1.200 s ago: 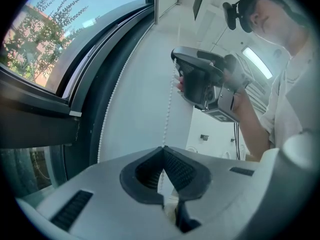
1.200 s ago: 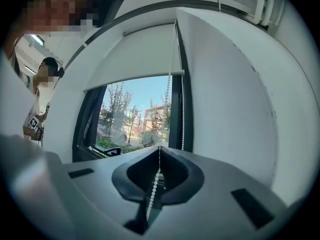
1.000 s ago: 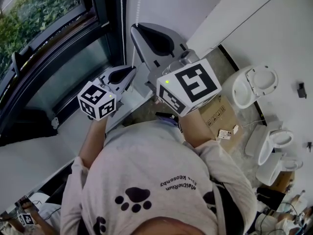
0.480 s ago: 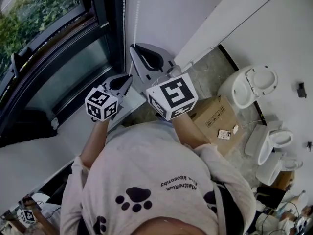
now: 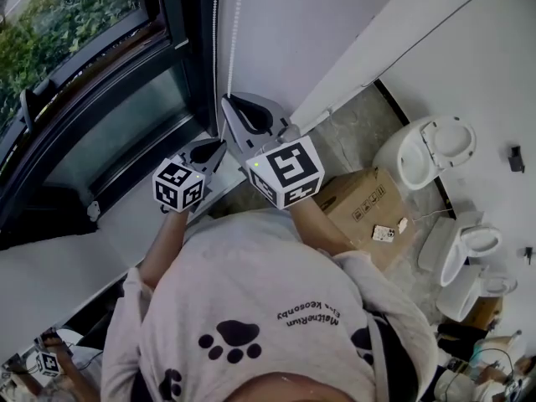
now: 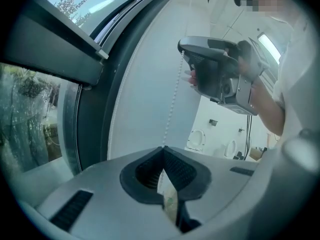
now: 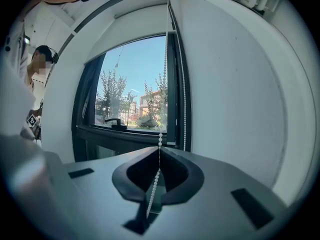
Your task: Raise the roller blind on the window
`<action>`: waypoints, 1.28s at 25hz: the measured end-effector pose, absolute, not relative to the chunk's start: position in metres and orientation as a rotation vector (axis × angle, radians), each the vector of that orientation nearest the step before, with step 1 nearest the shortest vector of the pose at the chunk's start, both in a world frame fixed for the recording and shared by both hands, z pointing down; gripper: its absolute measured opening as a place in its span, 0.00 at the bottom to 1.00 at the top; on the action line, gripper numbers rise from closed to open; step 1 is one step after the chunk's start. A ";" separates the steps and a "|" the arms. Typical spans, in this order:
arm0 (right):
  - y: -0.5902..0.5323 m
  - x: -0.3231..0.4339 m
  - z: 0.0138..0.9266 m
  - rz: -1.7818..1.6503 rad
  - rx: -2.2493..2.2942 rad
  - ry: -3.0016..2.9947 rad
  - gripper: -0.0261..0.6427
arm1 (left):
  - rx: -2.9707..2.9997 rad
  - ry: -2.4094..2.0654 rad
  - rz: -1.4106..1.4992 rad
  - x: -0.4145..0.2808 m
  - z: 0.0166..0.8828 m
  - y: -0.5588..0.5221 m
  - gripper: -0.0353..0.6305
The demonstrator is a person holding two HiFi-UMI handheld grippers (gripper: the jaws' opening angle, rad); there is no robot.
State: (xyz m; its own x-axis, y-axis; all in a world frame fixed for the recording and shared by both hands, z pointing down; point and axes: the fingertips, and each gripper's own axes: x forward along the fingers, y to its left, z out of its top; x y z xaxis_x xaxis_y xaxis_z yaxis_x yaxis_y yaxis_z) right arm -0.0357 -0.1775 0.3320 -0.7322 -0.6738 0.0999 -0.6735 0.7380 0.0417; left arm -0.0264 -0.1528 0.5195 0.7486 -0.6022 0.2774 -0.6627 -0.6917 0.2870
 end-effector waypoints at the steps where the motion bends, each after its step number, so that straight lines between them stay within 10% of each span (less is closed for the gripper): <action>1: -0.177 -0.036 0.336 0.002 1.096 -2.822 0.05 | 2.574 -0.970 0.234 -0.026 0.524 -0.152 0.07; 18: -0.178 -0.033 0.389 0.099 1.078 -2.773 0.05 | 2.509 -0.953 0.213 -0.033 0.569 -0.131 0.07; 21: -0.177 -0.033 0.389 0.103 1.077 -2.780 0.05 | 2.529 -0.943 0.180 -0.032 0.556 -0.130 0.26; 32: -0.177 -0.031 0.389 0.101 1.083 -2.786 0.05 | 2.704 -0.955 0.024 -0.044 0.430 -0.137 0.24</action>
